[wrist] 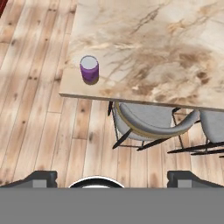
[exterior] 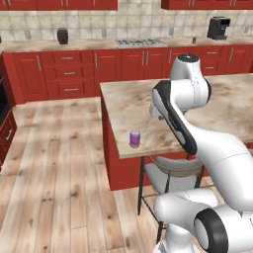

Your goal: Four empty soda cans are scattered around the kitchen. Gather all the cans and cluster them next to the stove for recycling.

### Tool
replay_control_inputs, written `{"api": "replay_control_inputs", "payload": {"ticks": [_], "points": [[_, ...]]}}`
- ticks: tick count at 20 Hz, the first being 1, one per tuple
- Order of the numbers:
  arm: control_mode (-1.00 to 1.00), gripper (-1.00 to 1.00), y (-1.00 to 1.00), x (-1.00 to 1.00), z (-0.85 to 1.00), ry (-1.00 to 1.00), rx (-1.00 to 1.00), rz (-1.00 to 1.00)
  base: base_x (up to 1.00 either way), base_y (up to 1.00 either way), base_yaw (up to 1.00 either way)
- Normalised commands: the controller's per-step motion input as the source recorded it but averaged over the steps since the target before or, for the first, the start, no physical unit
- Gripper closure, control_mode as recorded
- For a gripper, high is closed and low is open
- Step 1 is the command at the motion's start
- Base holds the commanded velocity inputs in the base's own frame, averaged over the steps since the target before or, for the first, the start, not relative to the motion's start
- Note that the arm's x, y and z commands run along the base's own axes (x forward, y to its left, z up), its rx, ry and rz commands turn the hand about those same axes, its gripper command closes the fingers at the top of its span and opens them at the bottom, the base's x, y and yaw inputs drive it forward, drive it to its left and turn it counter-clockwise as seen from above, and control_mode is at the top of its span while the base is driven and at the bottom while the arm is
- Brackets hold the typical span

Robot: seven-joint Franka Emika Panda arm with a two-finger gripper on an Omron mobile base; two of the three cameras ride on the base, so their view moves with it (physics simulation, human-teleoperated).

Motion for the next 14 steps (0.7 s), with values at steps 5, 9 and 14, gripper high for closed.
{"api": "replay_control_inputs", "payload": {"ticks": [5, 9, 14], "points": [[1.00, -1.00, 0.00, 0.00, 0.00, 0.00, 0.00, 0.00, 0.00, 0.40, 0.00], [-1.00, -1.00, 0.11, 0.00, -0.12, 0.00, 0.05, 0.00, 0.00, 0.07, 0.00], [-1.00, -1.00, 0.01, 0.01, -0.18, 0.00, 0.03, 0.00, 0.00, 0.00, 0.00]]}}
